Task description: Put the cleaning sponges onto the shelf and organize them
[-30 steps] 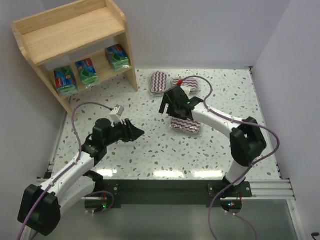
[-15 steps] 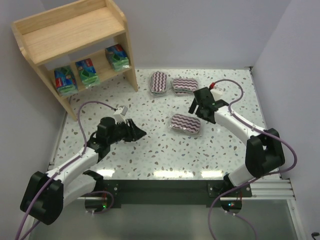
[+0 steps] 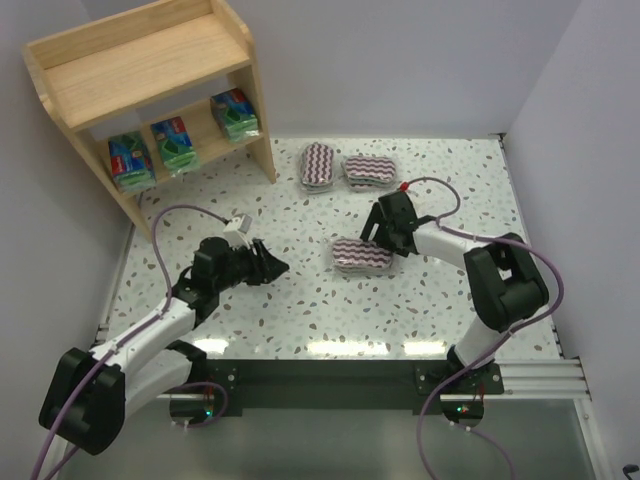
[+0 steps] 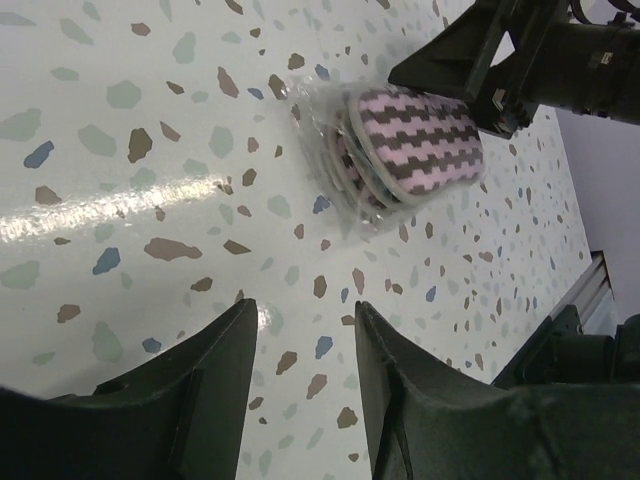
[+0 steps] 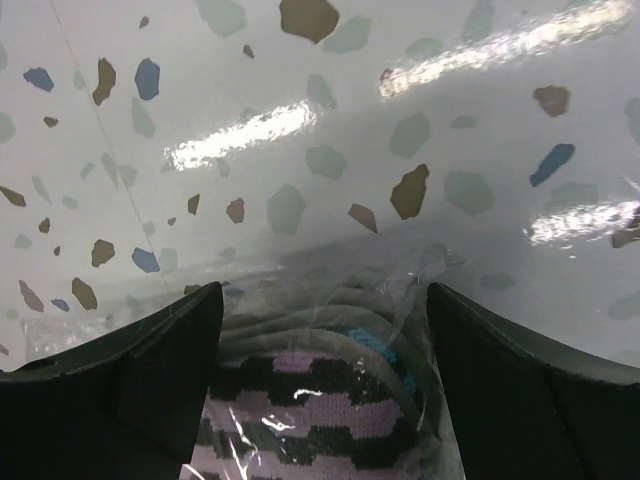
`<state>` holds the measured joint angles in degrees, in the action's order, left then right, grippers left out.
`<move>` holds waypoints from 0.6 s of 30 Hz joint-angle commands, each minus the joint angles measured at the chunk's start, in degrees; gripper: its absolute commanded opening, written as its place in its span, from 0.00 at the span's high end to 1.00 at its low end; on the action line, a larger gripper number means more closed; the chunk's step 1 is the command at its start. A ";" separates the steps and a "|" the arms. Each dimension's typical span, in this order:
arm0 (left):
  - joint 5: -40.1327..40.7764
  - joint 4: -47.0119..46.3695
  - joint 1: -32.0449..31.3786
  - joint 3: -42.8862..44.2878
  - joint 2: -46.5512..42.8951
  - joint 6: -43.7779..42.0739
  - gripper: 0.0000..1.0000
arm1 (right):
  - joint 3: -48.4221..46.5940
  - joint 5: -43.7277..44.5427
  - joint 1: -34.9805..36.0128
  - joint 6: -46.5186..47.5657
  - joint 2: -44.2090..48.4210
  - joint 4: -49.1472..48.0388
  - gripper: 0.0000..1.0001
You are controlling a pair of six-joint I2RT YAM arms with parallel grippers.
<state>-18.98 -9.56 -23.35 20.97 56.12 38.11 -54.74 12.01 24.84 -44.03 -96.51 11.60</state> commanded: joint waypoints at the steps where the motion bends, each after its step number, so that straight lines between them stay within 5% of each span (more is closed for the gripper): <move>1: 3.94 0.24 -0.29 0.03 -1.89 -1.63 0.51 | 1.04 -7.44 2.57 1.93 -0.88 -6.32 0.15; 7: 3.79 -0.72 -0.29 -0.14 -1.37 -1.11 0.48 | -1.76 -8.41 10.21 0.36 -2.01 -7.90 0.15; 11: -3.95 -3.36 -0.29 -0.14 1.53 1.26 0.47 | -5.19 -7.71 14.26 -4.20 -4.30 -7.38 0.15; 18: -3.96 16.46 -0.29 4.95 0.84 -0.14 0.45 | -11.17 -5.77 18.14 -8.96 -6.85 -3.87 0.15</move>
<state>-21.78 -2.96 -23.40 22.13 57.98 38.37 -62.22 4.93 42.33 -49.65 -103.07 6.48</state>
